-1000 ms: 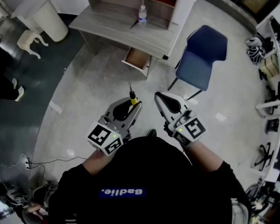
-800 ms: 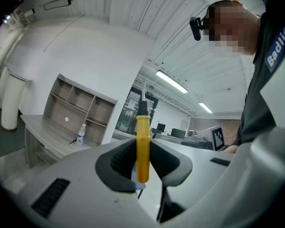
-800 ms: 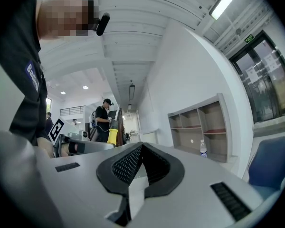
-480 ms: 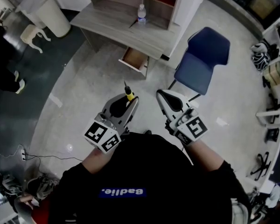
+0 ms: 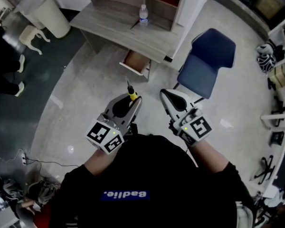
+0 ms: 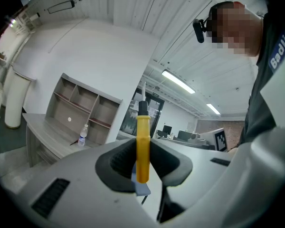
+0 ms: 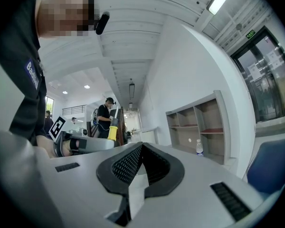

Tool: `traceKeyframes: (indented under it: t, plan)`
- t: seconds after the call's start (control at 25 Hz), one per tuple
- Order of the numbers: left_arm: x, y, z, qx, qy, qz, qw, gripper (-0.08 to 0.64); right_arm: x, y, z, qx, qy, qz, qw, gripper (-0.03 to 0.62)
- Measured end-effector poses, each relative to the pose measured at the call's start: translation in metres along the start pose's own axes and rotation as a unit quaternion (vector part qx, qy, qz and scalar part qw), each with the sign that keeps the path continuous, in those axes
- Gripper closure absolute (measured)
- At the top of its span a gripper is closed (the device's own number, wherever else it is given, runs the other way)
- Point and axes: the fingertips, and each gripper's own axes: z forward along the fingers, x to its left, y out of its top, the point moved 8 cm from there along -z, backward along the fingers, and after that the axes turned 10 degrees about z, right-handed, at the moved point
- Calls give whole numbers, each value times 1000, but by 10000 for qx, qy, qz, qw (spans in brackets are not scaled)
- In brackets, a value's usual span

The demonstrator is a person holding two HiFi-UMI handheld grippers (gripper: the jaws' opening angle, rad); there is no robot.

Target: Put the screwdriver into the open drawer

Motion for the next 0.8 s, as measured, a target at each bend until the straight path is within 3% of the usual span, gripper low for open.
traceKeyframes:
  t: [0.8]
  plan:
    - [175, 19, 67, 89, -679, -331, 9971, 483, -54, 17, 159, 252, -716, 45, 9971, 565]
